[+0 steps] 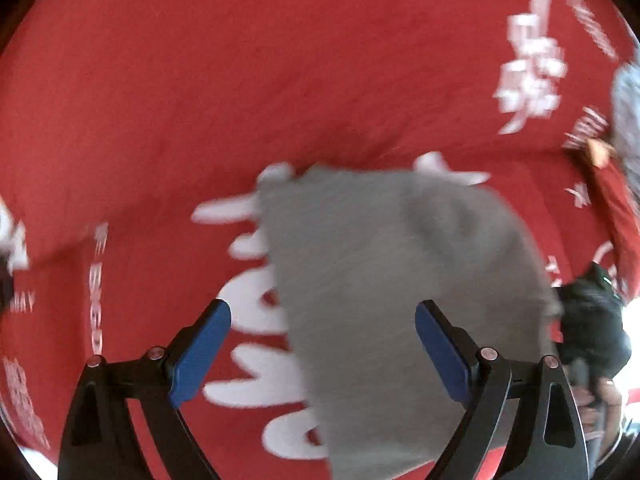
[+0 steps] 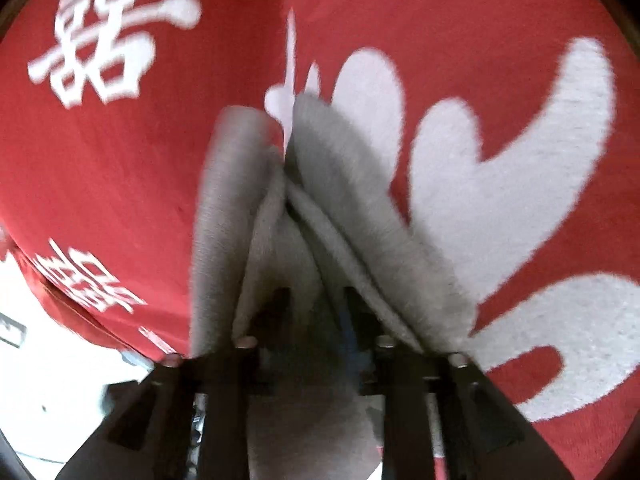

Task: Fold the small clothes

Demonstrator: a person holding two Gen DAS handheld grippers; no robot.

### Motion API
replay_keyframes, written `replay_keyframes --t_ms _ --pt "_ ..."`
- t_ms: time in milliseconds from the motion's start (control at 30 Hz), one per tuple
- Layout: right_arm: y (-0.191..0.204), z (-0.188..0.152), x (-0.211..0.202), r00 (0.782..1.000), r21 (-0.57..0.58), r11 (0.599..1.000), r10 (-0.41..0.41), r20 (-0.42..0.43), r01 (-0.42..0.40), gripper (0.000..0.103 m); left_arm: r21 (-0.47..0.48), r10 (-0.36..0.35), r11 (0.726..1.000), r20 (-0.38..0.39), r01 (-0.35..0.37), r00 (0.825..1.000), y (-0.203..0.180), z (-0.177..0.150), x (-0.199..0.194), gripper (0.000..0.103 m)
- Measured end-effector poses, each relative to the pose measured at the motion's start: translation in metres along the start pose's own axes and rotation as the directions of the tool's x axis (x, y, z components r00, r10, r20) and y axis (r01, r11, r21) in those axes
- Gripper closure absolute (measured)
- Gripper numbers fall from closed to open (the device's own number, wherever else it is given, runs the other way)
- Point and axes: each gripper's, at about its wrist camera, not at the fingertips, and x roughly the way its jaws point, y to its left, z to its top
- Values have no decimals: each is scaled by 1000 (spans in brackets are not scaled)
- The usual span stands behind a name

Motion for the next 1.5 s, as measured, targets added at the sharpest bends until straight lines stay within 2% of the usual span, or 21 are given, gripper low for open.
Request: replay_keyframes --t_ms 100,200,267,333,400,433,467,500,533,633,700,733,833,867,1000,1067,1133,1167,1267,1367,1500 --pt "-12 2 -11 999 60 997 50 18 -51 63 -51 25 998 -48 -27 999 18 -10 17 9" --pt "-22 8 -19 990 114 985 126 57 -132 50 -49 39 998 -81 -43 996 19 -21 31 9" --pt "-28 2 -21 983 130 976 168 73 -176 48 -54 28 998 -81 -33 996 18 -25 33 9" --pt "-25 5 -19 985 115 979 164 55 -169 46 -52 31 998 -79 -35 996 13 -31 31 9" --pt "-12 5 -9 996 59 994 91 -1 -91 48 -48 31 998 -81 -35 996 13 -28 29 9" --pt "-2 3 -3 999 5 1000 19 -29 -18 52 -43 32 998 -80 -35 996 13 -27 28 9" --pt "12 2 3 996 -78 995 -73 -50 69 73 -35 32 999 -76 -34 997 13 -25 27 9" --pt "22 0 7 987 -150 979 -150 -59 139 88 -28 30 999 -72 -32 997 13 -24 26 9" --pt "33 -3 9 978 -211 960 -201 -59 185 88 -15 26 1000 -67 -27 997 12 -22 24 9" --pt "53 -11 4 974 -310 931 -219 -57 191 88 41 30 999 -70 -27 997 8 -20 27 9" --pt "55 -13 -2 964 -341 909 -265 -36 238 88 79 35 996 -83 -28 996 6 -23 34 9" --pt "52 -12 -3 953 -344 897 -301 -21 276 88 84 29 996 -87 -21 996 7 -24 37 9" --pt "40 -6 -6 889 -344 827 -455 52 444 88 74 17 997 -99 -10 995 10 -25 38 9" --pt "37 -5 -10 894 -348 831 -445 54 435 88 73 23 997 -97 -16 995 11 -25 37 9" --pt "50 -24 -38 881 -400 788 -452 137 467 69 50 0 999 -123 6 992 22 -32 32 9" --pt "56 -41 -54 924 -423 824 -367 107 376 68 29 -12 999 -140 16 990 31 -37 30 9" --pt "54 -53 -63 950 -440 847 -310 49 299 67 17 -7 1000 -153 10 988 38 -42 30 9" --pt "53 -68 -64 958 -457 855 -285 -19 246 67 6 -8 1000 -159 9 987 41 -45 29 9" --pt "36 -100 -47 942 -440 875 -295 -159 199 67 -29 -23 999 -173 18 985 49 -51 31 9" --pt "2 -118 -16 922 -362 907 -311 -228 216 67 -42 -23 999 -178 16 984 50 -55 33 9" --pt "-28 -125 23 937 -252 942 -278 -214 222 67 -30 -34 999 -166 29 986 50 -57 28 9"
